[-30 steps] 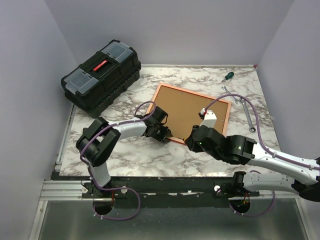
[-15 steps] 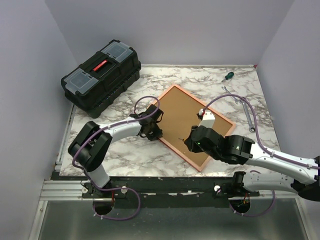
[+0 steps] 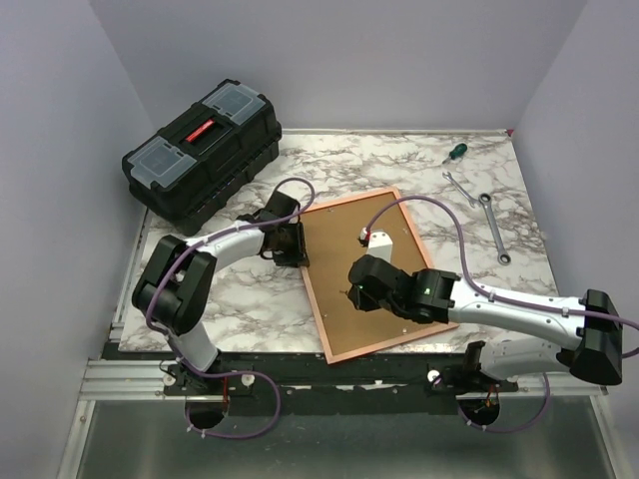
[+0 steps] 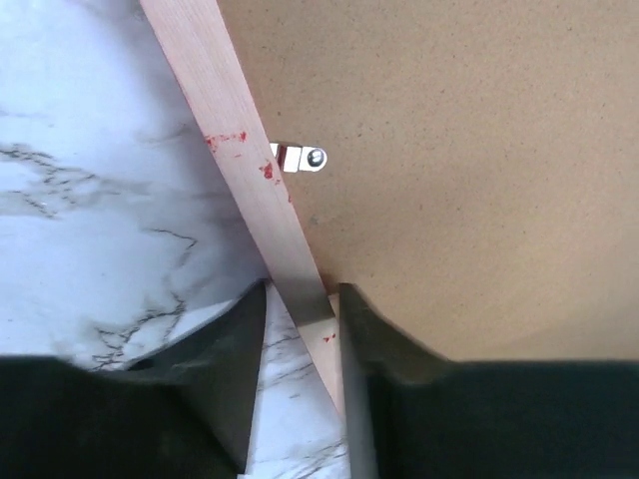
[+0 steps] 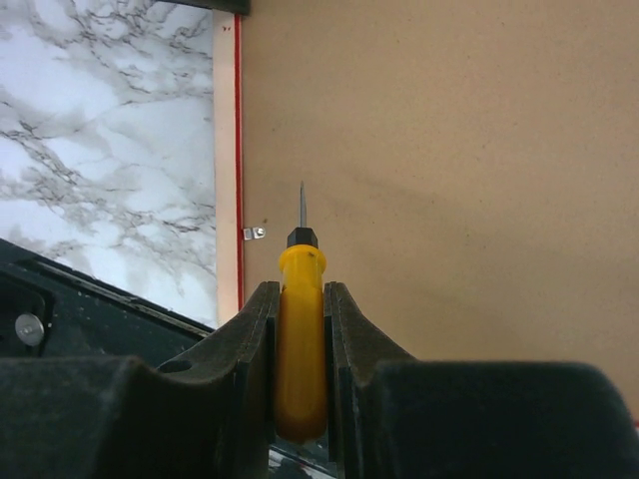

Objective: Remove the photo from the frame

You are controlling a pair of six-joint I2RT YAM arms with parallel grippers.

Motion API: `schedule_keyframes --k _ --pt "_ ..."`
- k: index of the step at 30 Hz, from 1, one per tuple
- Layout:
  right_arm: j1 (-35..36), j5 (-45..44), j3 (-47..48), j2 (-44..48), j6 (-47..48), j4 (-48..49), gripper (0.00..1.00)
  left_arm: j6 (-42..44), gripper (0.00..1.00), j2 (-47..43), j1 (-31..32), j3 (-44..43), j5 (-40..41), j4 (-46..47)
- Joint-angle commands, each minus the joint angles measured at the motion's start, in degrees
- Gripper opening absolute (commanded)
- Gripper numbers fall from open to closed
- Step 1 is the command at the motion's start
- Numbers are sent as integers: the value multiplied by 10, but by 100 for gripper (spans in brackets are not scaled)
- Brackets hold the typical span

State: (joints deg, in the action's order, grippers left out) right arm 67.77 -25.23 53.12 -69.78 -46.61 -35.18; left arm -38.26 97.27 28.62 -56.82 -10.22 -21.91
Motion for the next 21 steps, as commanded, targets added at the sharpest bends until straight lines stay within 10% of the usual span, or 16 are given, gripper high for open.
schedule_keyframes --k 1,7,12,21 --pt "1 8 -5 -16 11 66 0 73 48 -44 -11 35 -29 16" --pt "-55 38 59 -81 57 89 1 45 68 -155 -24 101 -41 30" --pt "-129 83 126 -153 103 110 1 12 67 -281 -34 181 6 38" --pt "-158 131 284 -334 158 109 1 -86 66 -309 -33 335 -143 213"
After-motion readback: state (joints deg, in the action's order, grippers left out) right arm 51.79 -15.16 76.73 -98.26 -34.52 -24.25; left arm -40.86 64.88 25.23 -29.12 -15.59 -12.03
